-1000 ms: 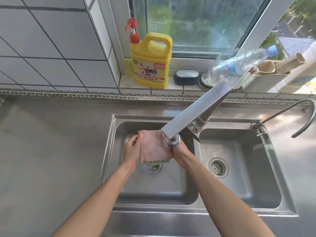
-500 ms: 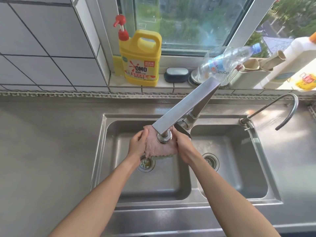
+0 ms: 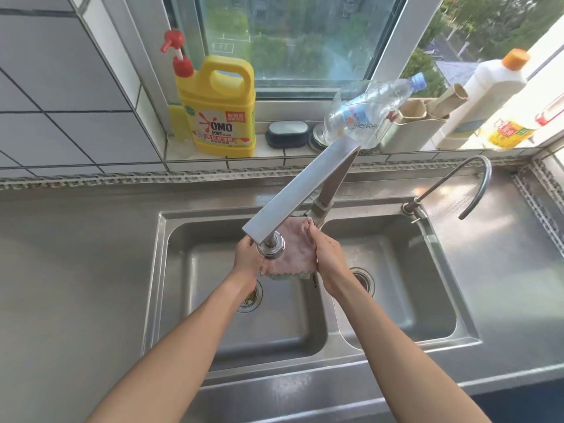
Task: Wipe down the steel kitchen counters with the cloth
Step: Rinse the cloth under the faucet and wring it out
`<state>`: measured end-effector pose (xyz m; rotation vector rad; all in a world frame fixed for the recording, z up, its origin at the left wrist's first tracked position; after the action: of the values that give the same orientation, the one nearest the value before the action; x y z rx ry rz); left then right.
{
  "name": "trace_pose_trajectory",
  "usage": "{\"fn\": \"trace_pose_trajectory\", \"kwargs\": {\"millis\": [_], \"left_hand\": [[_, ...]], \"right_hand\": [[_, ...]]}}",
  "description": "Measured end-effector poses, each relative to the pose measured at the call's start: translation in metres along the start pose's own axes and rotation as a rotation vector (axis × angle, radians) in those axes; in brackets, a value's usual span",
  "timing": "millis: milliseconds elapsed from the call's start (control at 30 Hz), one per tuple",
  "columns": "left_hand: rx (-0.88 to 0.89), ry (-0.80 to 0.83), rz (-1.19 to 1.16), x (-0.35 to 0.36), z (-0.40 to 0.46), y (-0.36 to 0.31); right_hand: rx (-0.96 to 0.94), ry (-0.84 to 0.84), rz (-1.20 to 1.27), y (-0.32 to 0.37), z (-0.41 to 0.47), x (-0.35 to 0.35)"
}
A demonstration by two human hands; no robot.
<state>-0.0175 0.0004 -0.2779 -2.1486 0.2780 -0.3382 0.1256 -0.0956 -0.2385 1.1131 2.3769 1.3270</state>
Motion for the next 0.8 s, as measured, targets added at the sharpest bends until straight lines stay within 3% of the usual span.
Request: {"fn": "trace_pose_trajectory", "kwargs": {"millis": [367, 633, 800], "left_hand": [[-0.082, -0.039, -0.154, -0.014, 0.009, -0.002], [-0.101, -0.146, -0.274, -0.057, 0.002, 0.003], [-0.090, -0.234, -0.193, -0.073, -0.005, 0.001]], "right_hand": [[-0.066, 0.060, 0.068, 0.005, -0.001, 0.028], [0.009, 0.167, -0.124, -0.017, 0.000, 0.056], [0.024, 0.221, -0.140, -0.031, 0.004, 0.063]]}}
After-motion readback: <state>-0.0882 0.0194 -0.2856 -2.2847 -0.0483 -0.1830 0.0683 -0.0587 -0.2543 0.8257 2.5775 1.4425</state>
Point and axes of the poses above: each hand's wrist, its own z-axis towards the middle knuckle, its own x-axis out of the palm, y = z × x, the point moved 4 cm from there along z, towards the middle knuckle, and after that the axes turned 1 degree about z, right-handed, at the moved point
